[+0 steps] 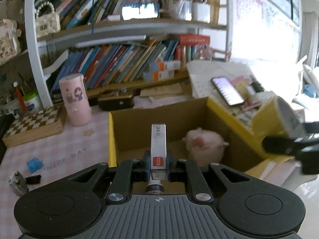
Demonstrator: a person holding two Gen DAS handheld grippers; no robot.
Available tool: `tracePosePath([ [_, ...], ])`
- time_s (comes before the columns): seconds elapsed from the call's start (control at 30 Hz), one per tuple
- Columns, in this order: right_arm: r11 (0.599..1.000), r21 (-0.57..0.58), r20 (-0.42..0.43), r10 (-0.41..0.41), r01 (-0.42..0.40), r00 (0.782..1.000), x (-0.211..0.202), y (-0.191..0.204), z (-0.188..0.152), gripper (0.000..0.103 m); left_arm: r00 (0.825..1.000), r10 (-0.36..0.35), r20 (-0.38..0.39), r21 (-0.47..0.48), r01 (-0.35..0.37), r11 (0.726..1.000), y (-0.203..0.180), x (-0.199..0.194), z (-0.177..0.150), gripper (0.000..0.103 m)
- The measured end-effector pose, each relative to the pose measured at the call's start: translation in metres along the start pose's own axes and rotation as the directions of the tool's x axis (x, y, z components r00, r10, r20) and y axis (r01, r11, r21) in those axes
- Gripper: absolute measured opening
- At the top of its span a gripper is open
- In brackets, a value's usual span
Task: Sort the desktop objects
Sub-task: 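Carry the white box in the left gripper while the right carries the tape roll to the yellow box, then lower both grippers into the yellow box and open them, releasing both items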
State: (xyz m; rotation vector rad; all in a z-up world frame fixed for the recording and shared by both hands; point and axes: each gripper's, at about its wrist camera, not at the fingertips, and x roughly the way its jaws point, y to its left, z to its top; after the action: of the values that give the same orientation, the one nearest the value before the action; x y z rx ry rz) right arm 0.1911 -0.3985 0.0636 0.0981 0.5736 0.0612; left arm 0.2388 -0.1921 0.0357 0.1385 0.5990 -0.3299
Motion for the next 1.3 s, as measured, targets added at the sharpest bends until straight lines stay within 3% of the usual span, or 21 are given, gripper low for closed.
tracePosePath([
  [0.47, 0.984, -0.129, -0.021, 0.118, -0.12, 0.993, 0.052, 0.018, 0.039, 0.09, 0.99, 0.047, -0.131, 0.044, -0.042, 0.998, -0.005, 0.067, -0.005, 0.013],
  [0.87, 0.95, -0.255, -0.118, 0.155, -0.18, 0.981, 0.118, 0.036, 0.057, 0.091, 0.983, 0.046, -0.178, 0.064, -0.036, 0.997, -0.009, 0.08, -0.011, 0.013],
  [1.07, 0.932, -0.26, -0.213, 0.201, -0.254, 0.956, 0.151, 0.045, 0.066, 0.091, 0.983, 0.042, -0.176, 0.061, -0.032, 0.998, -0.009, 0.08, -0.011, 0.014],
  [1.2, 0.921, -0.245, -0.287, 0.23, -0.304, 0.93, 0.174, 0.052, 0.069, 0.091, 0.984, 0.047, -0.171, 0.057, -0.038, 0.998, -0.009, 0.077, -0.011, 0.021],
  [1.3, 0.916, -0.24, -0.33, 0.233, -0.32, 0.915, 0.19, 0.056, 0.07, 0.091, 0.991, 0.053, -0.123, 0.062, -0.046, 0.997, -0.013, 0.067, -0.01, 0.037],
])
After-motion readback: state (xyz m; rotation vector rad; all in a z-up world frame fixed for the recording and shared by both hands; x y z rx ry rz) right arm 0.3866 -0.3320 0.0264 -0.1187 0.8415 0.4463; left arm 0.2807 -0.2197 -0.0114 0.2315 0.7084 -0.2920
